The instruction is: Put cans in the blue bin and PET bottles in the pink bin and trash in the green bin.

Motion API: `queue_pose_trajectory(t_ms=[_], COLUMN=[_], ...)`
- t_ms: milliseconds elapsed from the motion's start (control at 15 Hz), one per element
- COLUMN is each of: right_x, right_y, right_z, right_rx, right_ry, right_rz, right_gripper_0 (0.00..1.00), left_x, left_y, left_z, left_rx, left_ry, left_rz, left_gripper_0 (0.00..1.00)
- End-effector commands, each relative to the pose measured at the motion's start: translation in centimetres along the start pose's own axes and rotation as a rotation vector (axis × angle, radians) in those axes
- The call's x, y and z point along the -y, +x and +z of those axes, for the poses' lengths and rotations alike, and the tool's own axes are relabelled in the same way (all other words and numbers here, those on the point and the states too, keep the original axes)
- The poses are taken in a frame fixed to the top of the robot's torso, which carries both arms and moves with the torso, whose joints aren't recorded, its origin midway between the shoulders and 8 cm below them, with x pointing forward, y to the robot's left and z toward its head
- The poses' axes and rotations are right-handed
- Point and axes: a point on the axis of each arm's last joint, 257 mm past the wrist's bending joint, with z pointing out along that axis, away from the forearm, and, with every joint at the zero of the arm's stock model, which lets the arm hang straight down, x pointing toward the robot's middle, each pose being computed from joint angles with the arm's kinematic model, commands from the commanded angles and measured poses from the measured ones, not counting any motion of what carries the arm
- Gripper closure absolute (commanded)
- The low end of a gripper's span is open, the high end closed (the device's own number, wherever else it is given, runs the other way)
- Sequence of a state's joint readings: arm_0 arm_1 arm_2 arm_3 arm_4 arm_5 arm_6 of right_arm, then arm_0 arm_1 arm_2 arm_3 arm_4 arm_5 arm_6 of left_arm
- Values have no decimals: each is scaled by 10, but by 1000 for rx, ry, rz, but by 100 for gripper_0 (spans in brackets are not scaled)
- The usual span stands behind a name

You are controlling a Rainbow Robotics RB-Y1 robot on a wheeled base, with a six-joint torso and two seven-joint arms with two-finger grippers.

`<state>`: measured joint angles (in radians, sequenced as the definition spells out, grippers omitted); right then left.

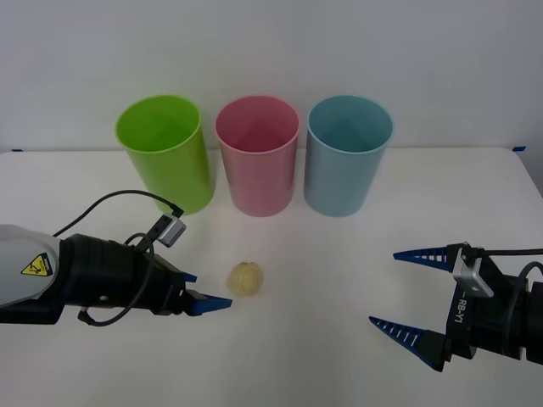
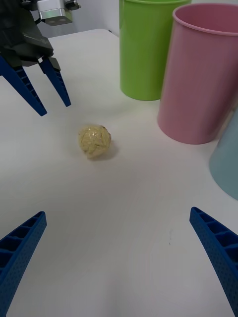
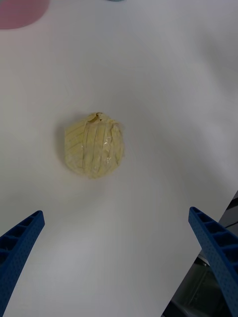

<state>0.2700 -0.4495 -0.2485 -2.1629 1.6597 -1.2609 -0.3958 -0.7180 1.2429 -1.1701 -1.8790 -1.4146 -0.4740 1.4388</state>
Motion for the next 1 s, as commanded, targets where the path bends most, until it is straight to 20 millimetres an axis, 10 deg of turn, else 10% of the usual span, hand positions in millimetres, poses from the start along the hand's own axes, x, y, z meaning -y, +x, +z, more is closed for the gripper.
queue_pose_trajectory(t_ms=[67, 1000], right_x=[0, 0], right_y=[0, 0], right_z=[0, 0], right_rx=[0, 0], right_ry=[0, 0], right_rz=[0, 0], right_gripper_0=[0, 0], left_x=[2, -17], left_y=[-10, -40], left_z=[15, 64], left_rx=[-10, -13], left_ry=[9, -40], left_rz=[11, 94], left_gripper_0=[0, 0])
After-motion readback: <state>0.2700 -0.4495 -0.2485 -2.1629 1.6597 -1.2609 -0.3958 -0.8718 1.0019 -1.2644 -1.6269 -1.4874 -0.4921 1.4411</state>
